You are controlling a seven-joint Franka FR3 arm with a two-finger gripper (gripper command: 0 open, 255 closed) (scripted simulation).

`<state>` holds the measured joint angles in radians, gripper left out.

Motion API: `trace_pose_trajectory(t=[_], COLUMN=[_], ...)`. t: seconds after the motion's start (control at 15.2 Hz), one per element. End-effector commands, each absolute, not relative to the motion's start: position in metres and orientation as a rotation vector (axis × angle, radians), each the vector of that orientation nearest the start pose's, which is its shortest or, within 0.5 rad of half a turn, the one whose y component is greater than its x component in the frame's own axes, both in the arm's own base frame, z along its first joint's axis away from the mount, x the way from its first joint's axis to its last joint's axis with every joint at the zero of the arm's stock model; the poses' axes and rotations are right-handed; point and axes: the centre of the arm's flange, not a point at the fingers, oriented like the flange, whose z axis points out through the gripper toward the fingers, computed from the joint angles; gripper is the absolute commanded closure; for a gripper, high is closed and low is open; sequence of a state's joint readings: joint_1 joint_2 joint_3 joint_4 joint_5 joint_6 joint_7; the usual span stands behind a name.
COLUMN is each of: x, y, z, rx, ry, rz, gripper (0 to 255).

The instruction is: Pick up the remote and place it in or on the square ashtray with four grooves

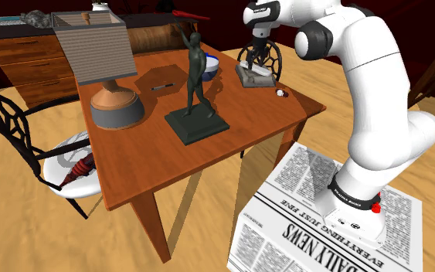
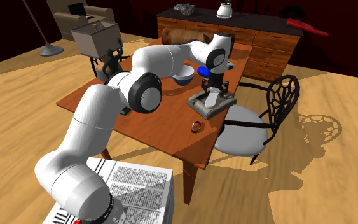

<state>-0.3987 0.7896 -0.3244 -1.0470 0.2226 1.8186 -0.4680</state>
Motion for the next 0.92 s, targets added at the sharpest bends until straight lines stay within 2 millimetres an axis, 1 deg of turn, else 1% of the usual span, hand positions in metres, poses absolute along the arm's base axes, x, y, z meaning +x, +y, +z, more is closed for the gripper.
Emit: trace_pose_trajectory(t=[0.0, 0.13, 0.33, 0.4, 0.86], x=[0.632, 0.632, 0.631, 0.631, 0.631], y=[-0.424, -0.424, -0.423, -0.423, -0.423], z=[0.384, 0.384, 0.423, 0.434, 0.434], rx=[-3.141, -3.141, -3.141, -3.141, -3.141], ry=[0.340, 0.340, 0.340, 0.340, 0.340], rz=[-0.010, -0.010, -0.010, -0.010, -0.010], gripper=[0, 0, 0, 0, 0])
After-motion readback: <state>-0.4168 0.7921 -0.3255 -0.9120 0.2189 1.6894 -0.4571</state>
